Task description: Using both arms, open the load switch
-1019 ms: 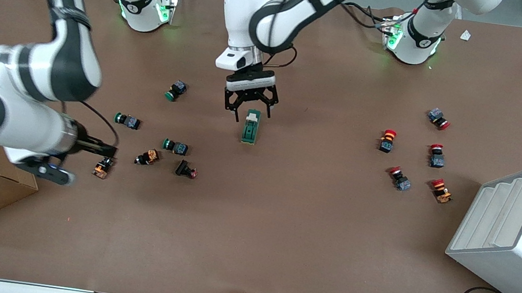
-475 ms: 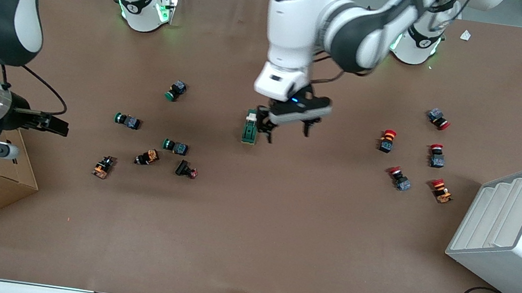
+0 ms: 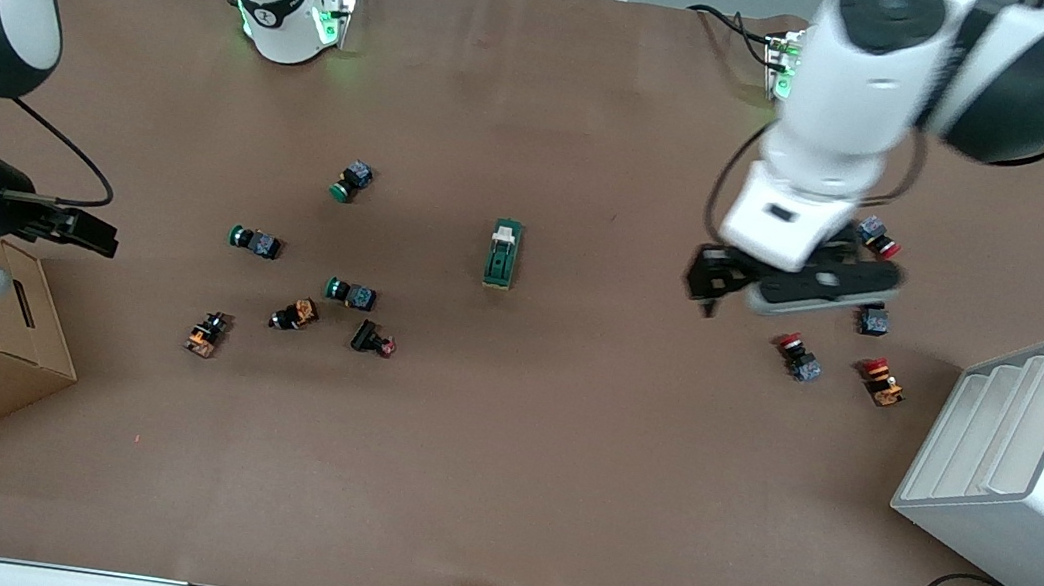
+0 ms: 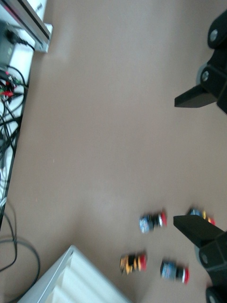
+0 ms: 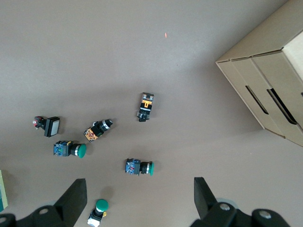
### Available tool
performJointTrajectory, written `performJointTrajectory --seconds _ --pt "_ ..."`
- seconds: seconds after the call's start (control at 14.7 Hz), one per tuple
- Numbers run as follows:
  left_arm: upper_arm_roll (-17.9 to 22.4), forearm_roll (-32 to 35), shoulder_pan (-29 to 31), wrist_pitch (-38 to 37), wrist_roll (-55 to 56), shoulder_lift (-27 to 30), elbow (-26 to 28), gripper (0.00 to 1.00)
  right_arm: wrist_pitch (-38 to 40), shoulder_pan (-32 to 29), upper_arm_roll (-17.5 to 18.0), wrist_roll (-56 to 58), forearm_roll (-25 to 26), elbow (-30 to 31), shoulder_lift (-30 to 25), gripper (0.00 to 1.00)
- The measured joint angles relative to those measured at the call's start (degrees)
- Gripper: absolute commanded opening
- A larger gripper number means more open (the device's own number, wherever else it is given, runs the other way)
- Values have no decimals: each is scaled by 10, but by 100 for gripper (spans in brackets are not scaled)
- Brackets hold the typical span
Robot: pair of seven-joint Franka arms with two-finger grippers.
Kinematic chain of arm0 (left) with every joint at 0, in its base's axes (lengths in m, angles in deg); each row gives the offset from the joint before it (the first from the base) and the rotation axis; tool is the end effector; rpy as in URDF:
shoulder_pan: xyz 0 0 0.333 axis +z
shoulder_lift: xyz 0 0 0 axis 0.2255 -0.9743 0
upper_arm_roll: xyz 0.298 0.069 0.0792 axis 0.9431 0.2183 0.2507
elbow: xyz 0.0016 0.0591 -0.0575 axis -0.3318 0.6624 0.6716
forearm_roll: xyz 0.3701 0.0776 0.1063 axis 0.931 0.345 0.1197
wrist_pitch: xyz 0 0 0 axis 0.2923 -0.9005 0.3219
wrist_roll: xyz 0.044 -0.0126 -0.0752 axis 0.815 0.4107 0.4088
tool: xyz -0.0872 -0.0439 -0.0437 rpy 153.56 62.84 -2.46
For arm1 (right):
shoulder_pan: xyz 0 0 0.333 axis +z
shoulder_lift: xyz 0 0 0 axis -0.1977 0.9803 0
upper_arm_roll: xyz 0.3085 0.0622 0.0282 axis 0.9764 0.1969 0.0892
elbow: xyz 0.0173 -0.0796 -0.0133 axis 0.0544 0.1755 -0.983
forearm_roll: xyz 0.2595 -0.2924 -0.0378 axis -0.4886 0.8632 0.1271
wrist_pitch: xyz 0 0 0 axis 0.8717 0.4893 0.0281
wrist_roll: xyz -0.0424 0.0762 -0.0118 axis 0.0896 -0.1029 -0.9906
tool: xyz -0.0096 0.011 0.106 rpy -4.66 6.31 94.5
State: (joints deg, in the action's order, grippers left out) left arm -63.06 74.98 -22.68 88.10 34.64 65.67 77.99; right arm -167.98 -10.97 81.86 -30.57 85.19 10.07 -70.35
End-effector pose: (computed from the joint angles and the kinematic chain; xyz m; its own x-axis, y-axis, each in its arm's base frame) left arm 0.5663 -0.2719 0.5697 0.9557 0.1875 0.2271 0.1996 -0.9794 -0.0315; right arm 0.6299 0.0136 0.5372 0.9941 -0.0786 -0.0752 -0.0769 -0.9967 0.0248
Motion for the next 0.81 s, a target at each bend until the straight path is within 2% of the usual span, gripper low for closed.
performJointTrajectory --seconds 0.2,0.41,0.61,0.81 --pt "5 -41 55 -36 -124 31 1 100 15 -3 0 0 0 -4 -15 100" --pt "36 -60 76 -100 -246 59 1 100 17 -12 0 0 0 -6 -18 100" --pt "46 -105 107 -159 -302 85 3 100 21 -14 1 0 0 -14 -18 100" --pt "70 -133 112 -176 -328 104 16 100 28 -14 2 0 0 -19 -18 100"
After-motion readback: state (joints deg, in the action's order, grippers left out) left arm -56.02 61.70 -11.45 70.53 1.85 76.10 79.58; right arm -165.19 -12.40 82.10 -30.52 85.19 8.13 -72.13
